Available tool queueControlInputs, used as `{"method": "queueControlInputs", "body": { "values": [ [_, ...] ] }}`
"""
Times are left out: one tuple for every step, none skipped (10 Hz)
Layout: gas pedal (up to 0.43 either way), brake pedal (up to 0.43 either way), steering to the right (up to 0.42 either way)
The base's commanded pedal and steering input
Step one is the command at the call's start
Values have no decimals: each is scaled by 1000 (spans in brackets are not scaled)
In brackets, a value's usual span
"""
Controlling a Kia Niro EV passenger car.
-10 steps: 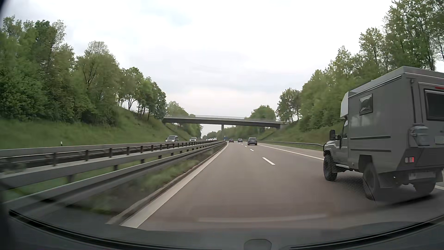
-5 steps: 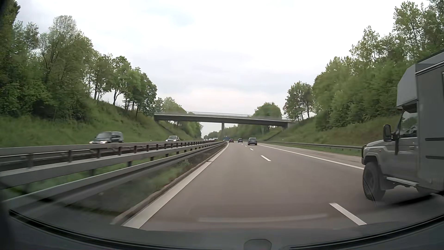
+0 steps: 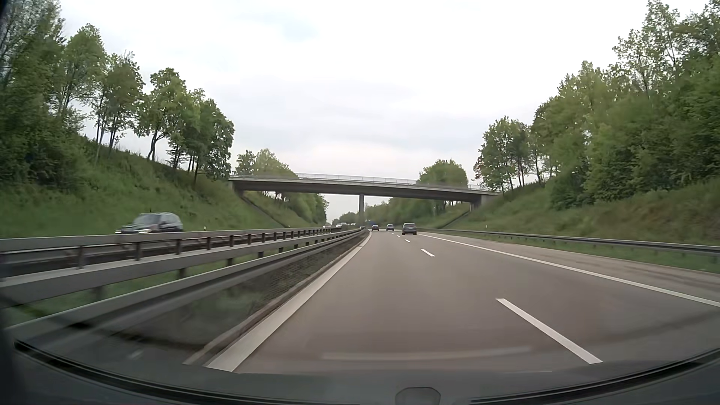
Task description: Follow the waypoints while adhering to traffic rules and regulations
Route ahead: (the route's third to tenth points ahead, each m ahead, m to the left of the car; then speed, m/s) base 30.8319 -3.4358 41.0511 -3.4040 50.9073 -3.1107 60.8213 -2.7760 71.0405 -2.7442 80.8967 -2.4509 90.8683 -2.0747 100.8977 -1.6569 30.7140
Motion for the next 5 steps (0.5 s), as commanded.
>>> {"method": "queueControlInputs", "body": {
  "values": [
    [287, 0, -1],
    [299, 0, -1],
    [311, 0, -1],
    [331, 0, 0],
    [339, 0, 0]
  ]
}}
